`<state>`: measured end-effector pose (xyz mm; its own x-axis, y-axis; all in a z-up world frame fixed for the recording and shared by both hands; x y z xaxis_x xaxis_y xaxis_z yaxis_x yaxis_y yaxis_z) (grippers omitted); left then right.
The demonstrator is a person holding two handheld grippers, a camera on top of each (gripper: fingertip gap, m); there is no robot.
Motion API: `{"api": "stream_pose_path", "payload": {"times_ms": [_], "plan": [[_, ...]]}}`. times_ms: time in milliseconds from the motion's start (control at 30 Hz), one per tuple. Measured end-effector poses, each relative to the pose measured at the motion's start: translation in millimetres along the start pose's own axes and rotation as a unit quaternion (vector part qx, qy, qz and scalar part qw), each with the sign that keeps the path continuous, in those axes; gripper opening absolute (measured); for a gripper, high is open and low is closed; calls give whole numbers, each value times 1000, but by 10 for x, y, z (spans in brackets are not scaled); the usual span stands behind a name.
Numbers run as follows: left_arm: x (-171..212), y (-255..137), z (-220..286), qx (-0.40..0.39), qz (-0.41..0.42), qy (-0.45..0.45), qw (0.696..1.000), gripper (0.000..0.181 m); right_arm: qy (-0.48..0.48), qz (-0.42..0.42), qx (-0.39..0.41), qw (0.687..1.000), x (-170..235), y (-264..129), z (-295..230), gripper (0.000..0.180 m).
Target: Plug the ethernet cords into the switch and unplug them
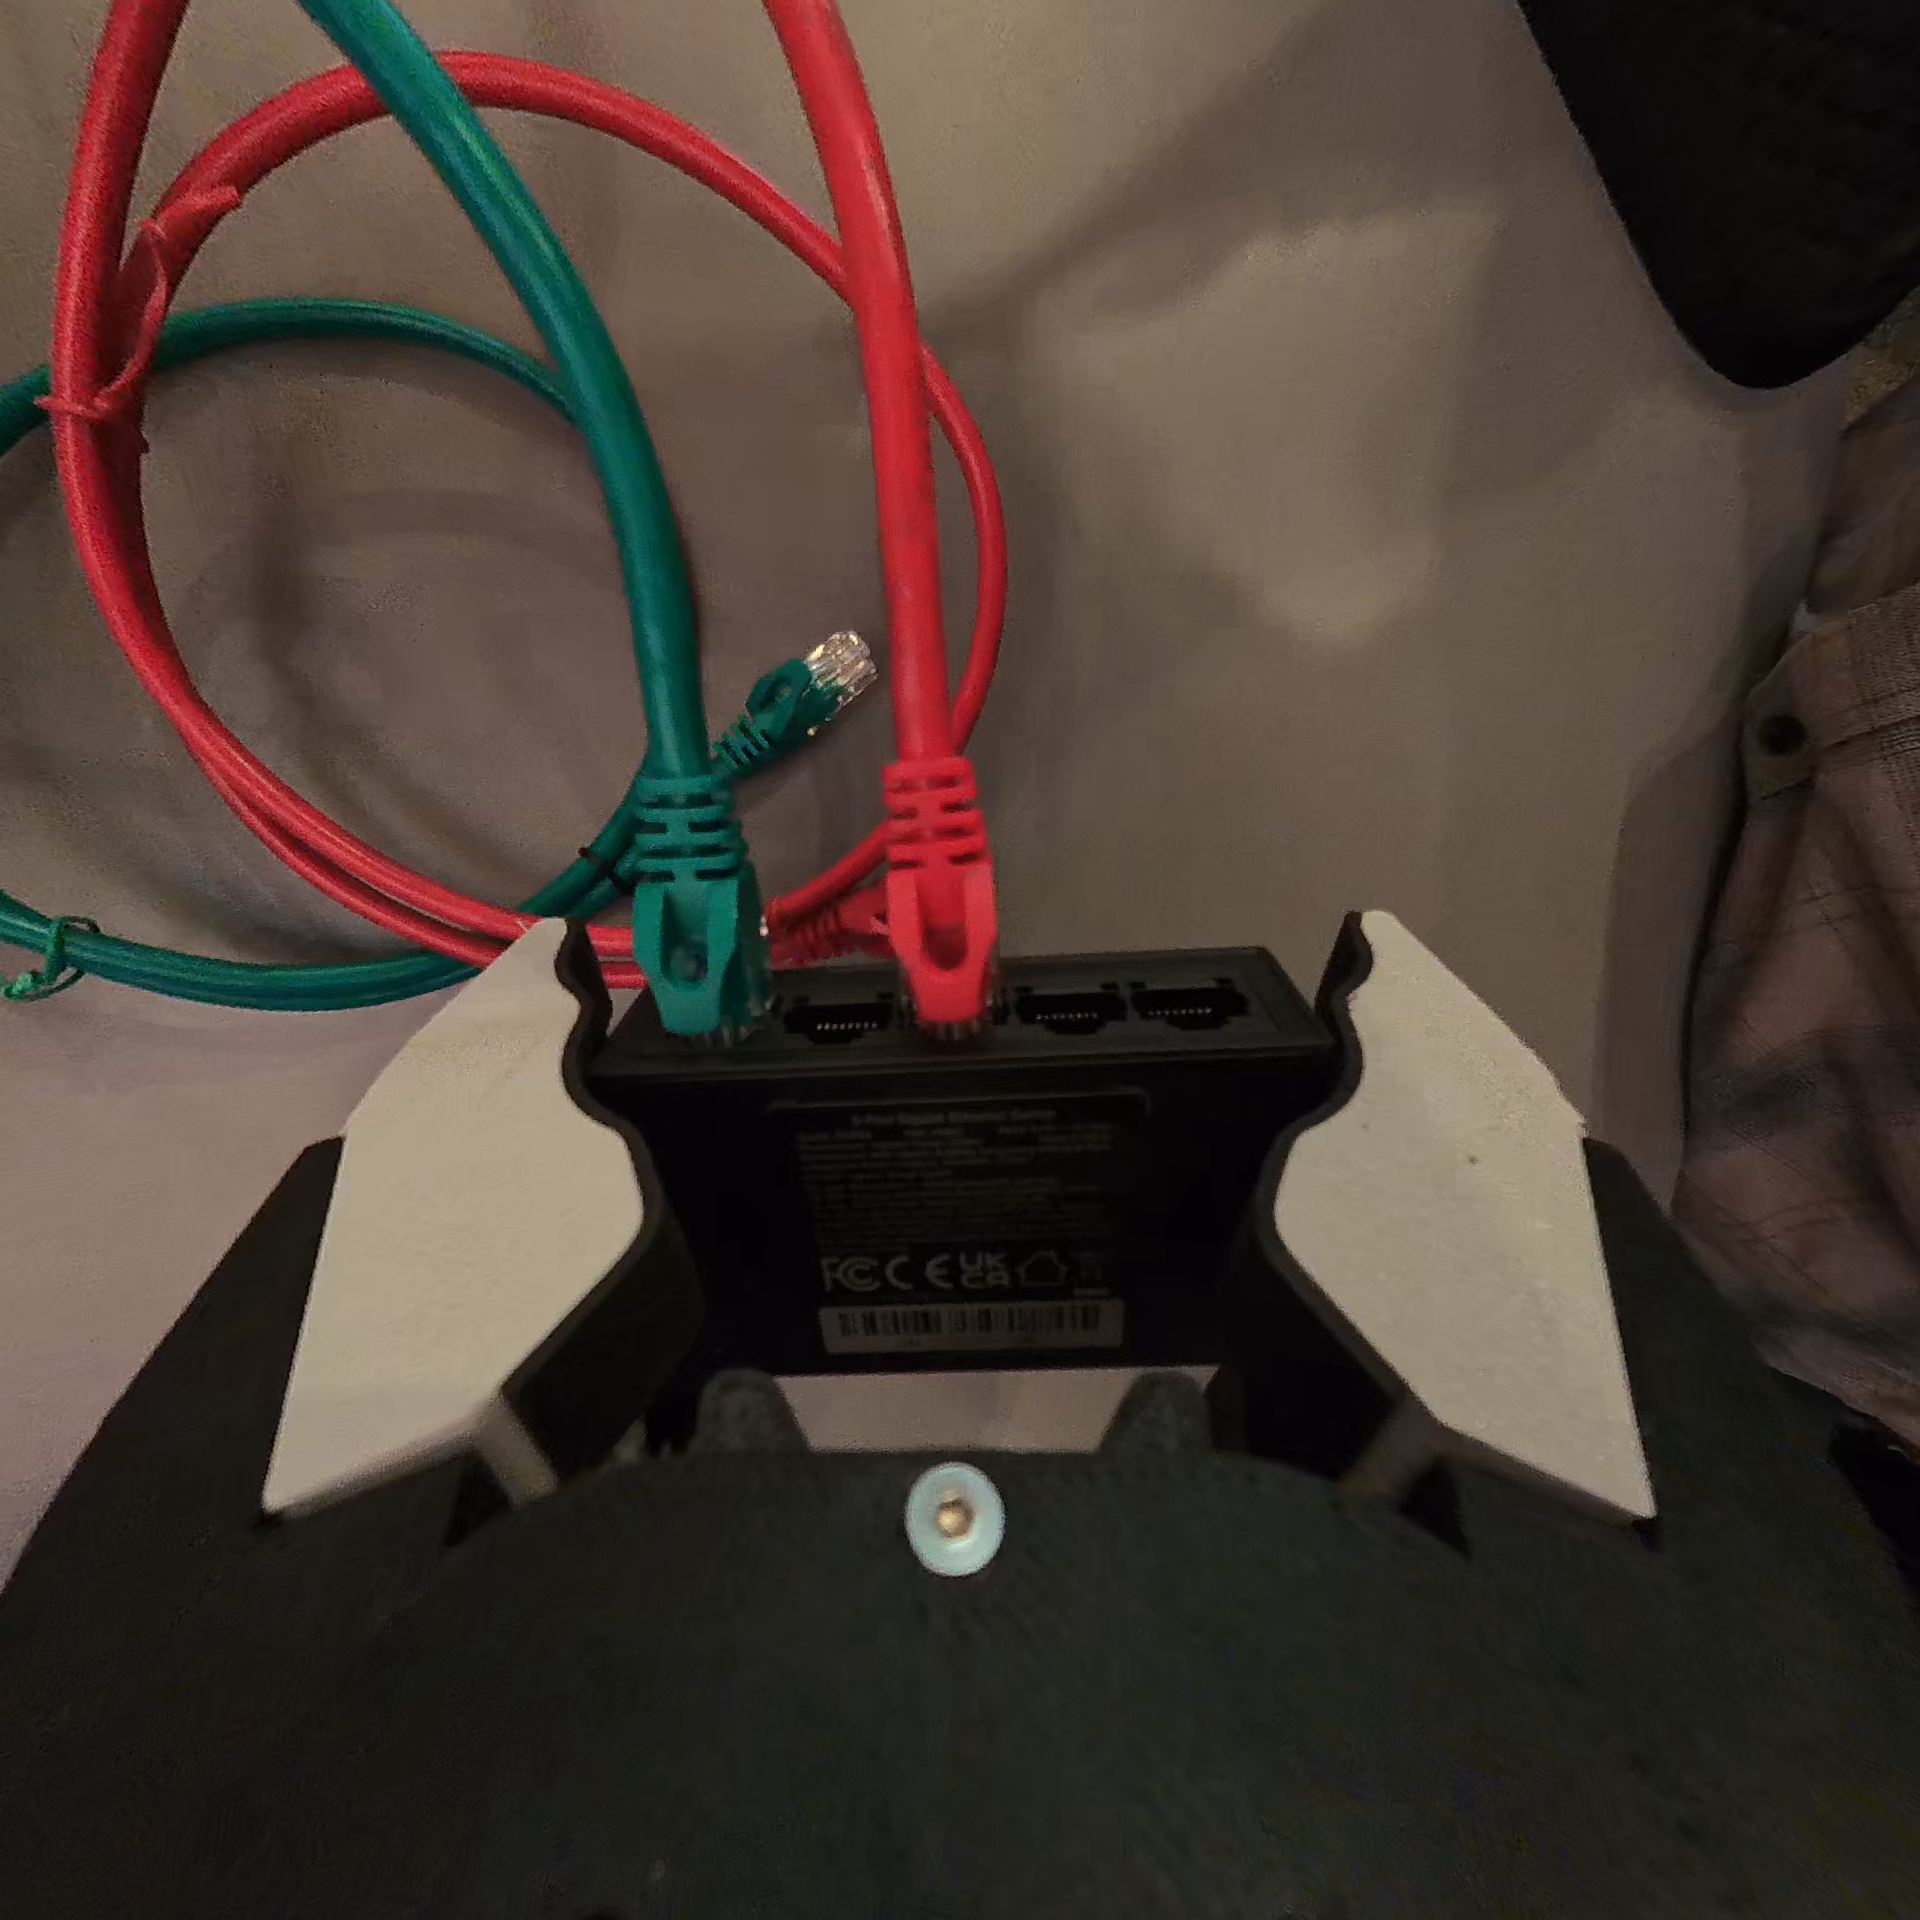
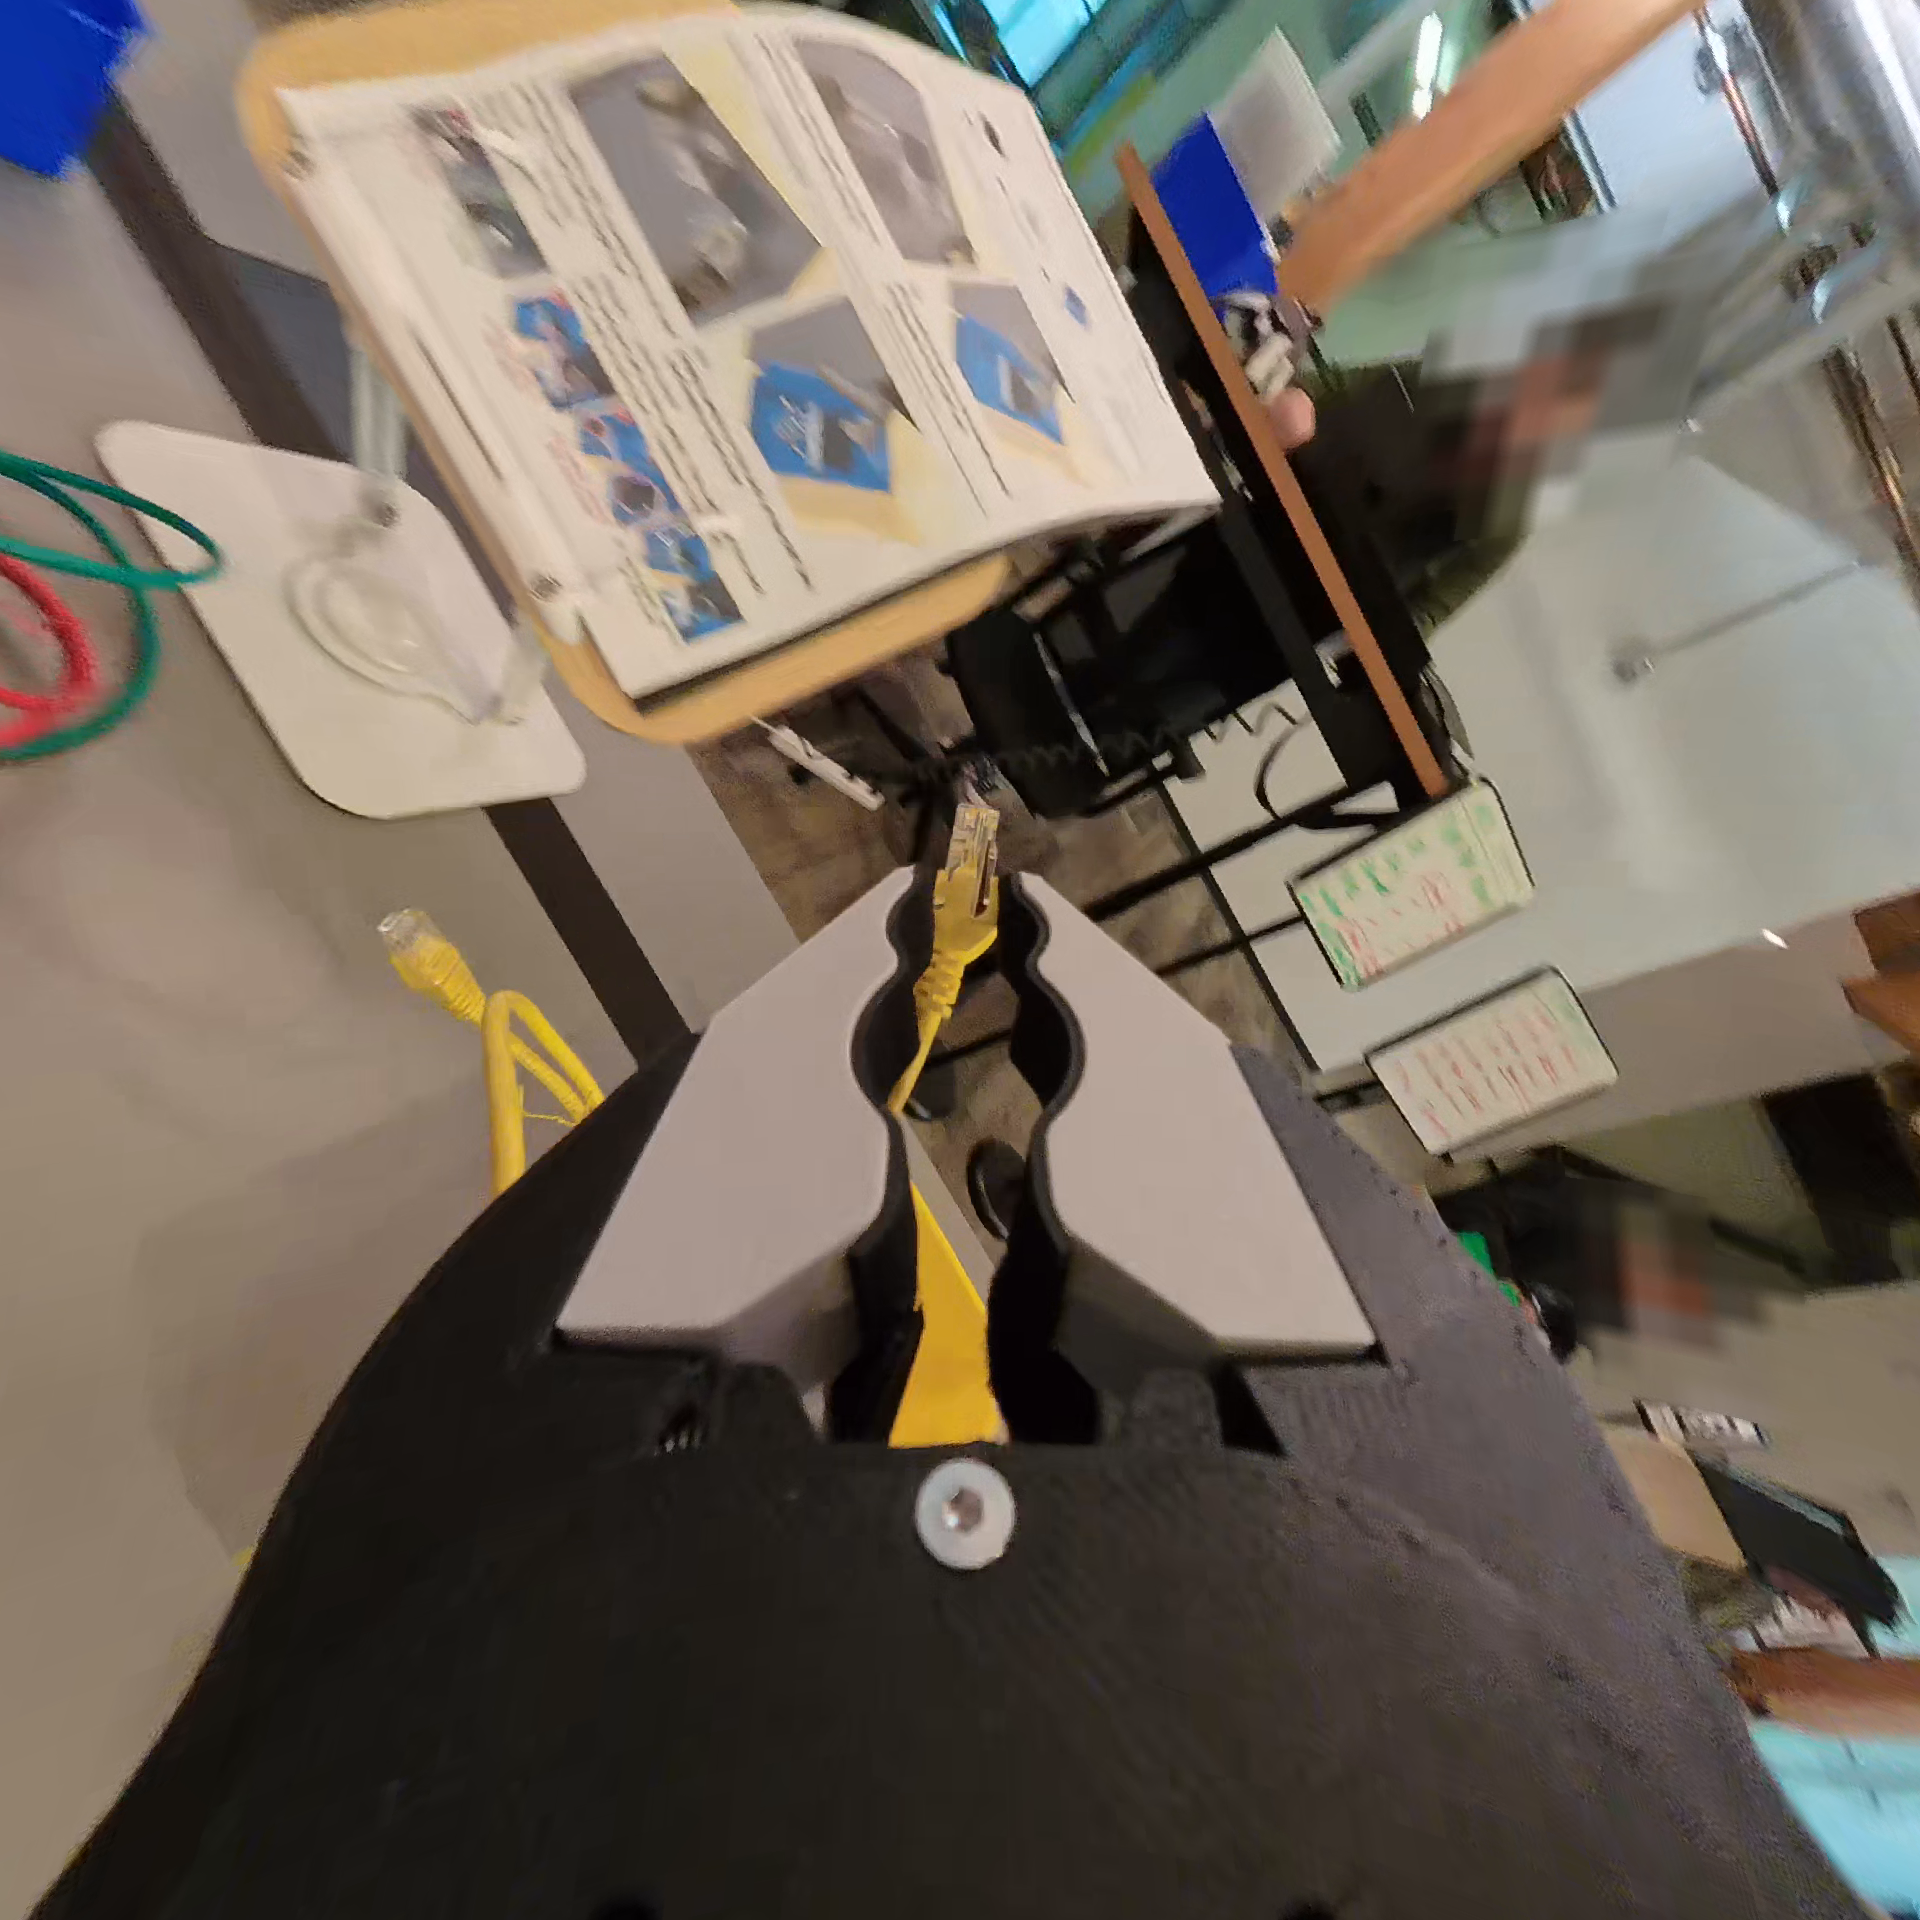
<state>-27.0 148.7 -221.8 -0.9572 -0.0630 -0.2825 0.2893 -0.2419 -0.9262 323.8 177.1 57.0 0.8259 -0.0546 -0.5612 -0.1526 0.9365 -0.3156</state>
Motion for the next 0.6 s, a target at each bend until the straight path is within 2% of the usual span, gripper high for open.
{"api": "stream_pose_path", "payload": {"times_ms": [200, 367, 600], "plan": [[22, 21, -9, 1, -6, -2, 1000, 127, 33, -85, 38, 995, 890, 161, 206, 10], [27, 65, -6, 5, -11, -4, 1000, 127, 48, -147, 34, 987, 1551, 410, -66, 11], [2, 75, -16, 6, -16, -3, 1000, 127, 66, -171, 56, 981, 1974, 680, -488, 11]]}}
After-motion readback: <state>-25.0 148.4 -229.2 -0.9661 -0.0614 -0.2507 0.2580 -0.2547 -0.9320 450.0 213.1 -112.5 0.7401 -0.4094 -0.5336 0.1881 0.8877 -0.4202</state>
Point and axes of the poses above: each gripper's, where its closed fingertips meet, y out along the fingers, x out of its underside, z = x × y across the jaws, the point moved 3 cm from there along -y, back along the fingers, and after that the axes turned 9 degrees about -z, right-handed, at the moved point
